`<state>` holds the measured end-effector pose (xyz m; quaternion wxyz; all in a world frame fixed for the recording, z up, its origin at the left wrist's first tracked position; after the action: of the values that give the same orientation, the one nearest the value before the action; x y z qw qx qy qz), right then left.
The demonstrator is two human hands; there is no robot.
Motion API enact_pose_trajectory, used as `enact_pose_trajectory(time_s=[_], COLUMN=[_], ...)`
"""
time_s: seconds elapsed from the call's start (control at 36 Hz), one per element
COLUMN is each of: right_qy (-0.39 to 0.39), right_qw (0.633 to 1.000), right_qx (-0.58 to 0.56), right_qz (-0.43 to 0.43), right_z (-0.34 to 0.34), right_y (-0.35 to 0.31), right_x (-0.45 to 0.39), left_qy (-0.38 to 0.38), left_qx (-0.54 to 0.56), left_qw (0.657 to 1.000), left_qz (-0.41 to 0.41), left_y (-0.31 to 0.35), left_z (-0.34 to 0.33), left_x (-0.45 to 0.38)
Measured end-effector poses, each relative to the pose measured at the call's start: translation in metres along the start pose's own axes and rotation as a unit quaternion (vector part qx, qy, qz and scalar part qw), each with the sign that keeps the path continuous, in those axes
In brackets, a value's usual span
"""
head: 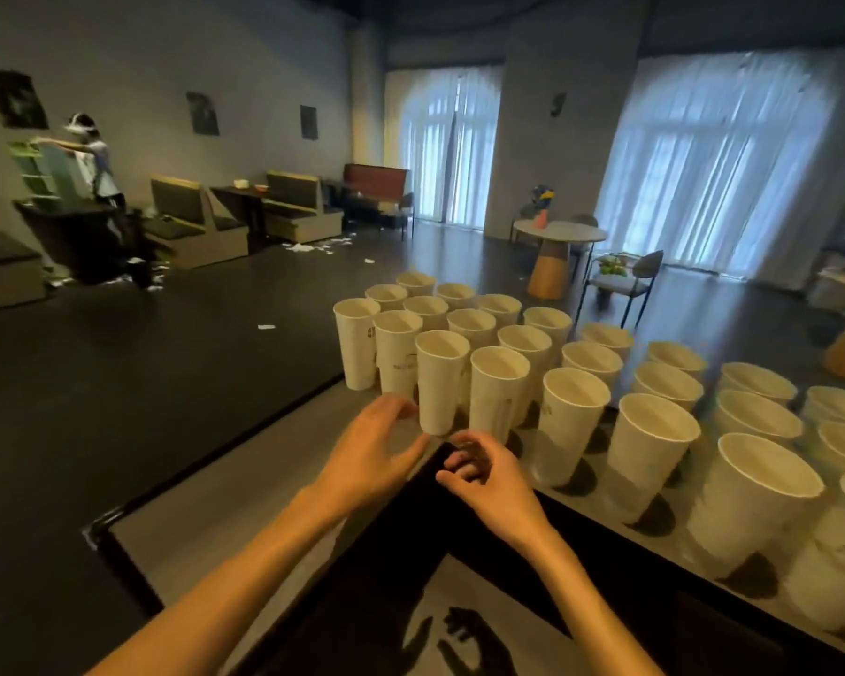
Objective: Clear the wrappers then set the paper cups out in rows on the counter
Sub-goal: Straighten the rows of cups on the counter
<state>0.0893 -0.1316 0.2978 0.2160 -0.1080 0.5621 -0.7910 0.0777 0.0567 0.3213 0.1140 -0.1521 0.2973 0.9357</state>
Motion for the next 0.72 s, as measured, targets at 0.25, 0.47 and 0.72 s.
enact_pose_trajectory(time_s=[0.25,0.47,0.72], right_qy=[0.002,0.099,0.268], right_qw=[0.990,0.967,0.947], right_qx=[0.014,-0.016,0.002], right_qz=[-0.143,-0.234,-0.179], right_z=[-0.085,-0.122,-0.132], right_y=[0.024,0.067,0.117], right_x=[-0.101,-0.180,-0.244], left_qy=[-0.033,-0.044,-0.027], left_qx=[0.074,0.020,0.110], left_qw=[0.977,0.962,0.966], left_qz=[0.195,0.270,0.231], left_y=[-0.156,-0.242,-0.257], left_z=[0.017,0.005,-0.019], left_x=[-0.037,-0.084,-0.139])
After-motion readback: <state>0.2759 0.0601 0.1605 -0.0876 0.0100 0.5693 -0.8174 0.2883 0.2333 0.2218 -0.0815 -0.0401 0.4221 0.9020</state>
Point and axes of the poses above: each hand's wrist, its own x-axis away from the middle knuckle, its own z-axis out of the back of the hand, y = z × x, the point moved 4 cm from there along -x, towards the middle knuckle, and after that the axes turned 8 degrees about -y, right-handed, at the moved point
